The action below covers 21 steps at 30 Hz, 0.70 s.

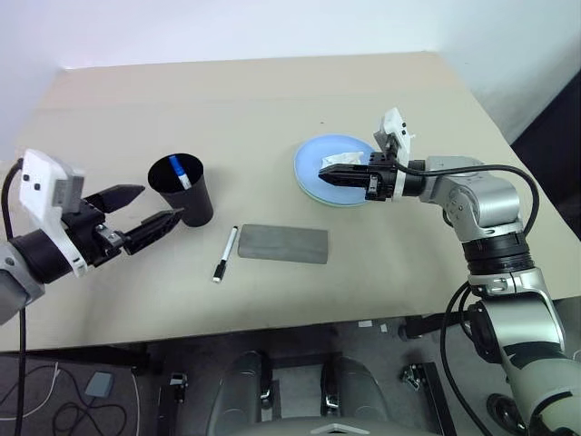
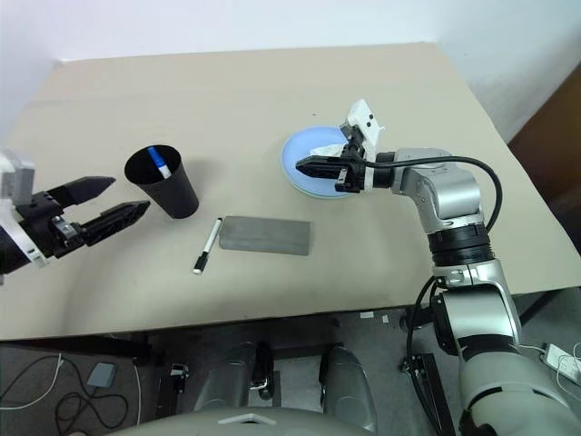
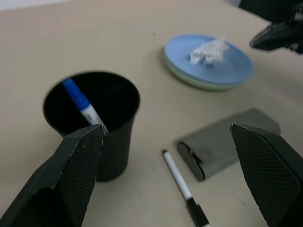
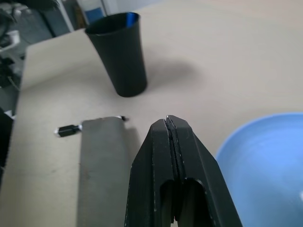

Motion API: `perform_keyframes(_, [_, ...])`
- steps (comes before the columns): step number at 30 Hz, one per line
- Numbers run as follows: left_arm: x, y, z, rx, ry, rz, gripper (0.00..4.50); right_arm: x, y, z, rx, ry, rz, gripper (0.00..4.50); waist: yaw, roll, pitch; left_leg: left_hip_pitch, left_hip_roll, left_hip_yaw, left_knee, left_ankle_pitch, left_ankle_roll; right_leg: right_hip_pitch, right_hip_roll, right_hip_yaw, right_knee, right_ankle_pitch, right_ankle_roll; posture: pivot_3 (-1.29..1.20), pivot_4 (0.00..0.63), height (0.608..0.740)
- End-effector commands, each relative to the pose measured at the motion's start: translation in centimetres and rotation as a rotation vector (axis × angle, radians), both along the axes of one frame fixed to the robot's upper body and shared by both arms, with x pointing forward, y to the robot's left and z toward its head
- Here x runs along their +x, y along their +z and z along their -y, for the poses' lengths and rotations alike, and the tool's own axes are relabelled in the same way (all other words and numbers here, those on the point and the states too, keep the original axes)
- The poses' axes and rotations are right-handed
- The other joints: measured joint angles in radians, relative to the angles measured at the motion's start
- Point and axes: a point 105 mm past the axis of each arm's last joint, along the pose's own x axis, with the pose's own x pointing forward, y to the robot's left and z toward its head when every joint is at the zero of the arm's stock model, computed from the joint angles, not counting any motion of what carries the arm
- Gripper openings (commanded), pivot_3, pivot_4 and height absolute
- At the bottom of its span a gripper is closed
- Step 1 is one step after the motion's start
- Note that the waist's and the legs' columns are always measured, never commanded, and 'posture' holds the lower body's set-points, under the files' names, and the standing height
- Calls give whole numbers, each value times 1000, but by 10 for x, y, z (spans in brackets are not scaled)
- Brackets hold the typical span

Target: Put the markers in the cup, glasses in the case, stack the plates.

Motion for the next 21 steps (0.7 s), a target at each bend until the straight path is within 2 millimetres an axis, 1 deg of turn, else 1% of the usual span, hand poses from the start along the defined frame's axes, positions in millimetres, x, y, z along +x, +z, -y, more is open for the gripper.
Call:
perform_keyframes(1, [-3, -3, 3, 44, 39, -15, 4464, -13, 40, 0, 94, 63, 113, 0, -1, 0, 0, 0, 0, 0, 0, 0, 0, 0, 0, 0, 0, 0, 0, 0, 150, 719])
perform_keyframes(2, [-2, -6, 4, 46, 52, -27, 4464, -15, 44, 0, 103, 73, 122, 0, 0, 0, 0, 0, 0, 0, 0, 0, 0, 0, 0, 0, 0, 0, 0, 0, 150, 719])
perform_keyframes(5, [2, -17, 6, 66, 86, -61, 4500, -22, 53, 0, 118, 97, 140, 573, 0, 0, 0, 0, 0, 0, -1, 0, 0, -1, 0, 0, 0, 0, 0, 0, 150, 719])
perform_keyframes(8, [5, -29, 7, 84, 107, -112, 4500, -27, 56, 1, 119, 108, 161, 1561, 0, 0, 0, 0, 0, 0, -1, 0, 0, -1, 0, 0, 0, 0, 0, 0, 150, 719])
perform_keyframes(11, [8, -43, 11, 107, 102, -169, 4500, -28, 57, 1, 122, 89, 193, 2605, 1, 0, 0, -1, 0, 0, -2, 0, 0, -2, 0, 0, -1, 0, 0, 0, 150, 719])
perform_keyframes(12, [9, -45, 13, 106, 102, -172, 4500, -29, 55, 1, 108, 88, 202, 2912, 1, 0, 0, -1, 0, 0, -2, 0, 0, -2, 0, 0, -1, 0, 0, 0, 150, 719])
perform_keyframes(14, [12, -51, 17, 108, 102, -193, 4500, -31, 48, -1, 76, 94, 199, 2912, 2, 0, 0, -1, 0, 0, -2, 0, 0, -2, 0, 0, -1, 0, 0, 0, 150, 719])
perform_keyframes(18, [23, -70, 18, 218, 156, -264, 4500, -28, 40, -2, 43, 66, 181, 2912, 2, 0, 0, -1, 0, 0, -2, 0, 0, -2, -1, 0, -1, 0, -1, 0, 150, 719])
perform_keyframes(21, [34, -71, 17, 225, 203, -282, 4500, -27, 38, -1, 52, 53, 174, 2912, 3, 0, 0, -1, 0, 0, -2, 0, 0, -2, 0, 0, 0, 0, -1, 0, 150, 719])
